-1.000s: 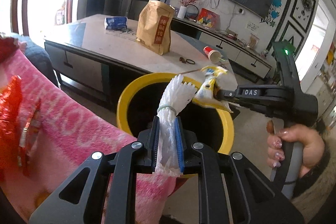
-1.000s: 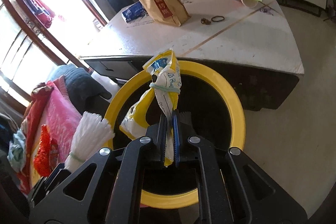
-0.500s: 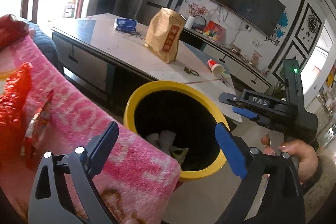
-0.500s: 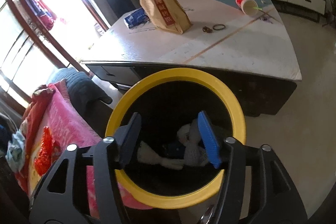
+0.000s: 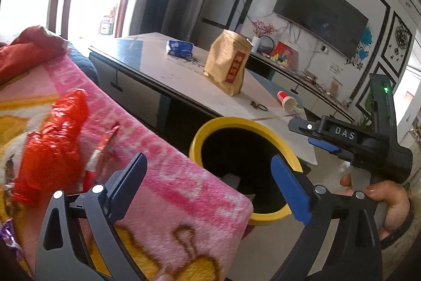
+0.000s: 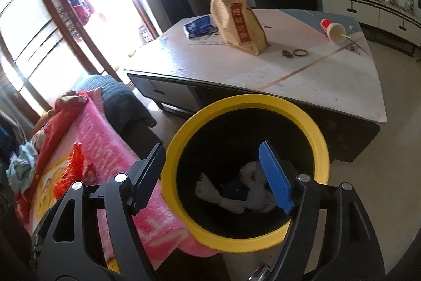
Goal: Collect trash
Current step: 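Move both open tools back over the remaining trash on the blanket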
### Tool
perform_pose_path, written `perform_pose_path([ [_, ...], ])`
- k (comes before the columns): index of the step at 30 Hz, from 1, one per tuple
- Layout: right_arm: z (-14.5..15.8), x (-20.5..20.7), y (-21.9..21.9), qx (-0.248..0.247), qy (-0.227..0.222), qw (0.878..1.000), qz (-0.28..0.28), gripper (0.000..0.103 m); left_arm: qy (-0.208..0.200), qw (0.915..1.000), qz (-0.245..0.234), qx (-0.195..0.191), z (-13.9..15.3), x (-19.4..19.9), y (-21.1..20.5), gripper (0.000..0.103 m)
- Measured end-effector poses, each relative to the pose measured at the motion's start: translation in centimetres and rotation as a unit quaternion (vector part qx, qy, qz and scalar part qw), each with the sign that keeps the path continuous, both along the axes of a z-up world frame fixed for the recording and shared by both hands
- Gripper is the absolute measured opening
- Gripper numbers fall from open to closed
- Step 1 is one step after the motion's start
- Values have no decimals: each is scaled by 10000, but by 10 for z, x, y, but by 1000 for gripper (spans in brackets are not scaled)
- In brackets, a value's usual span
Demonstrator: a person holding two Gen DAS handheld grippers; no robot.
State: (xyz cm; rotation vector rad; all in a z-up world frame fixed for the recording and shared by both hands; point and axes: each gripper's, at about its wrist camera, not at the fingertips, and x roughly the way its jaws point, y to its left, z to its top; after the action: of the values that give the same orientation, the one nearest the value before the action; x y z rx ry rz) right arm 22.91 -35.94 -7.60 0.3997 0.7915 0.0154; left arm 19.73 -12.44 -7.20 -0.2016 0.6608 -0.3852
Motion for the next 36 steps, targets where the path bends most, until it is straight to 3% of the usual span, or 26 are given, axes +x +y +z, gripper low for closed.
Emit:
perform_pose_path([
  [17, 23, -17, 47, -207, -352, 9974, 588, 73, -418, 9967, 654, 240, 25, -29, 47, 92],
  [36, 38, -34, 96, -375, -606, 9899, 1230, 74, -548, 9896, 1310, 238, 36, -59, 101, 92],
])
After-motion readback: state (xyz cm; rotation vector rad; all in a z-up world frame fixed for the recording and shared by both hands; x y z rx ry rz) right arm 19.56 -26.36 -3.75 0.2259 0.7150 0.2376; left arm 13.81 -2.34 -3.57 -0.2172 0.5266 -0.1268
